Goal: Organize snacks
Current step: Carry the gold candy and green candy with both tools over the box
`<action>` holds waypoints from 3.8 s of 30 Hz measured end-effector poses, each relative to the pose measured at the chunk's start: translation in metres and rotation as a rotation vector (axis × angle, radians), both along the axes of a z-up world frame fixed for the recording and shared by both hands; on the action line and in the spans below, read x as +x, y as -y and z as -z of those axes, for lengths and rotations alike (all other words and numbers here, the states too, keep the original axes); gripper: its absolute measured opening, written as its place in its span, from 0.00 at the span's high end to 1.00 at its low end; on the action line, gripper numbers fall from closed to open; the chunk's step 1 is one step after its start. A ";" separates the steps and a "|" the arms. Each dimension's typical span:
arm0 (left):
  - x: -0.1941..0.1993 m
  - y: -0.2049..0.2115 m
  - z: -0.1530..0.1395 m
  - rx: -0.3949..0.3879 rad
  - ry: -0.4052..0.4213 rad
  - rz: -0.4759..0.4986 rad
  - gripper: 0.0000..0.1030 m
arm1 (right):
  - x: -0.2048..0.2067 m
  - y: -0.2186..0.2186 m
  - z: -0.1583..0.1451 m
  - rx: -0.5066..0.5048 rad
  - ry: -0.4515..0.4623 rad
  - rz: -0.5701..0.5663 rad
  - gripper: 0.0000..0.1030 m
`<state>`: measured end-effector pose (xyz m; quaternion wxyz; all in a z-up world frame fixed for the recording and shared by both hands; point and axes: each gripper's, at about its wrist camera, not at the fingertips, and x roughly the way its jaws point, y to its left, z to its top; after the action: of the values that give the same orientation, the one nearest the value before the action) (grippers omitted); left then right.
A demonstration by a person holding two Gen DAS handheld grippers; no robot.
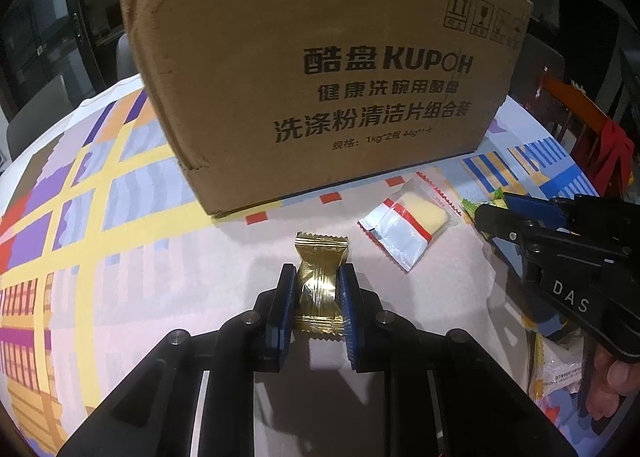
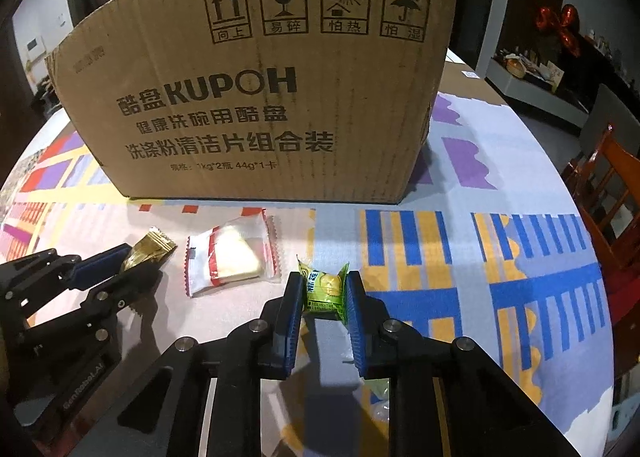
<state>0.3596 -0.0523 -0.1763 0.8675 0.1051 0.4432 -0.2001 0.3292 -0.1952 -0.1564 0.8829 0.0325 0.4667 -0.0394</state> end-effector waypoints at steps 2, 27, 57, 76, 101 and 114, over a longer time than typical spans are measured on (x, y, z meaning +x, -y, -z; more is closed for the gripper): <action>-0.002 0.000 -0.003 0.001 0.004 -0.002 0.79 | -0.003 -0.001 -0.003 0.003 0.004 0.000 0.78; -0.030 0.001 -0.054 -0.016 0.072 -0.056 0.79 | -0.026 0.005 -0.049 0.025 0.108 -0.017 0.78; -0.045 -0.004 -0.130 -0.075 0.167 -0.128 0.79 | -0.046 0.004 -0.122 0.023 0.251 -0.058 0.78; -0.034 0.002 -0.168 -0.087 0.225 -0.136 0.79 | -0.036 0.009 -0.161 0.020 0.340 -0.068 0.78; 0.001 0.004 -0.188 -0.118 0.250 -0.167 0.79 | -0.007 0.014 -0.187 0.012 0.391 -0.071 0.78; 0.034 0.004 -0.183 -0.126 0.242 -0.210 0.79 | 0.023 0.014 -0.190 0.015 0.388 -0.071 0.78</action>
<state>0.3939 -0.0562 0.0069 0.9355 0.0268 0.3308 -0.1215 0.3521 -0.2096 0.0332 0.9570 0.0296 0.2887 0.0021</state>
